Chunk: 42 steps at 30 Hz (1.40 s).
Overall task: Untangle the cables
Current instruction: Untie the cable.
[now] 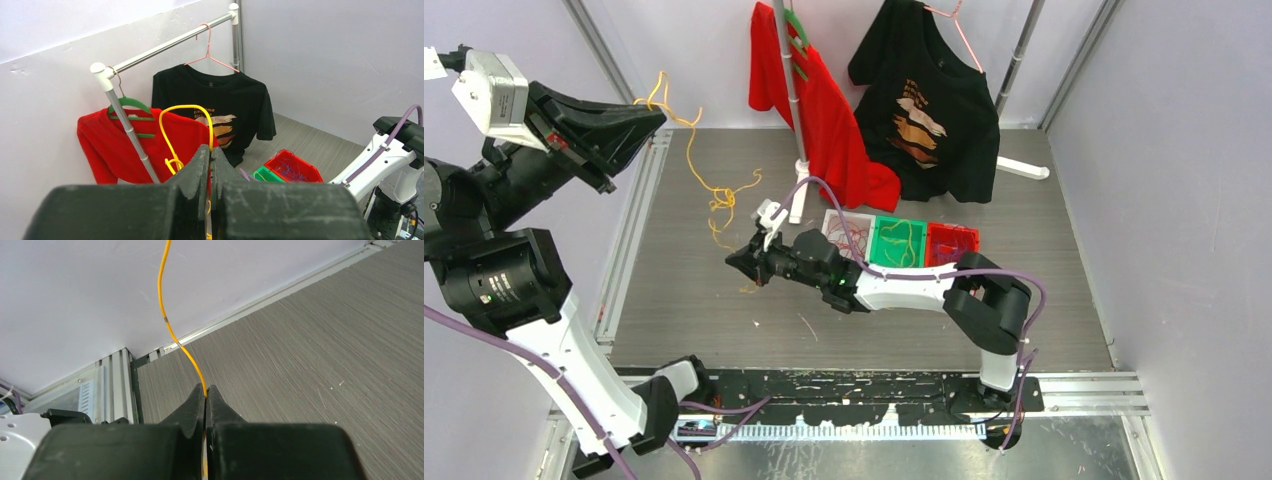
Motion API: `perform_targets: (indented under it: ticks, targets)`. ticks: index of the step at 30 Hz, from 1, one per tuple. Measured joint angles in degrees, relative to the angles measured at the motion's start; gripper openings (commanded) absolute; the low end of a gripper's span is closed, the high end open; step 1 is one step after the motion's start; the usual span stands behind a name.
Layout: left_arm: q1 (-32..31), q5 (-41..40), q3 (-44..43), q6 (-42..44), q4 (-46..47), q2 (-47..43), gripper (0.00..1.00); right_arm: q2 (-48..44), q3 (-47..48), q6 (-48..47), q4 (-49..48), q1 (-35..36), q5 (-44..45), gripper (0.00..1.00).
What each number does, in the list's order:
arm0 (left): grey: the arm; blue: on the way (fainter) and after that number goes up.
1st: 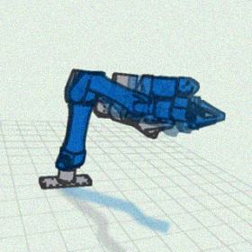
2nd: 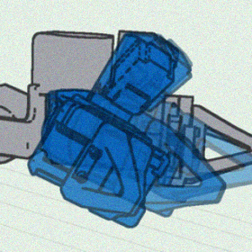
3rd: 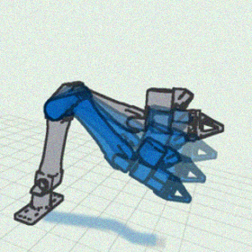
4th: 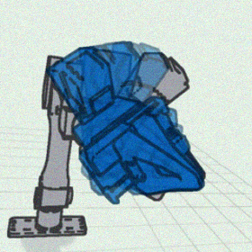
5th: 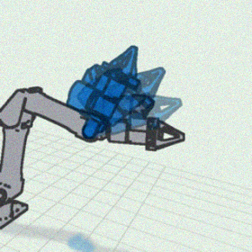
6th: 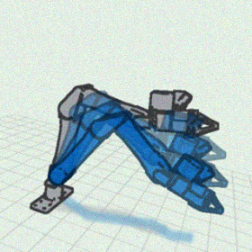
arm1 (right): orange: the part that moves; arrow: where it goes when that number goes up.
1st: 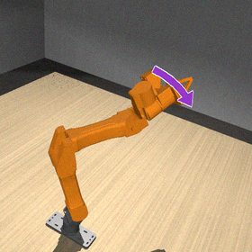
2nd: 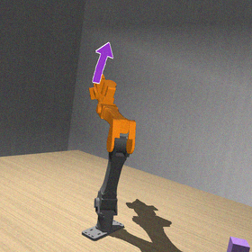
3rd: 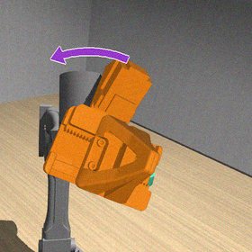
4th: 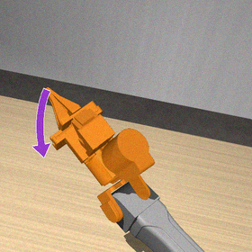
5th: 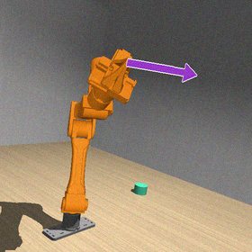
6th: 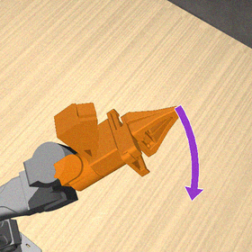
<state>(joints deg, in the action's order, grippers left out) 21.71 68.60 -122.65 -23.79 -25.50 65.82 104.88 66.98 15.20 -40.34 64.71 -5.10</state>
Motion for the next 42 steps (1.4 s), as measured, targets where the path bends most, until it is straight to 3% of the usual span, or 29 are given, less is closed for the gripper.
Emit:
perform_targets:
  ticks: [8,22,30,42]
  targets:
    - [0.1,-3.6,-4.0,4.6,-1.5,2.8,0.0,-0.5,-4.9,0.4,-1.2,0.0,4.0,0.01]
    - [0.2,-26.9,-21.9,17.7,-1.9,17.4,0.0,-4.9,-29.6,6.3,-3.7,4.5,13.8,0.01]
    - [0.2,-38.8,-22.2,19.9,1.9,21.4,0.0,-7.0,-38.9,10.4,-9.0,6.9,18.3,0.01]
    - [0.2,-47.6,-26.1,22.9,10.6,22.8,0.0,-10.1,-52.2,17.6,-17.1,11.4,28.4,0.01]
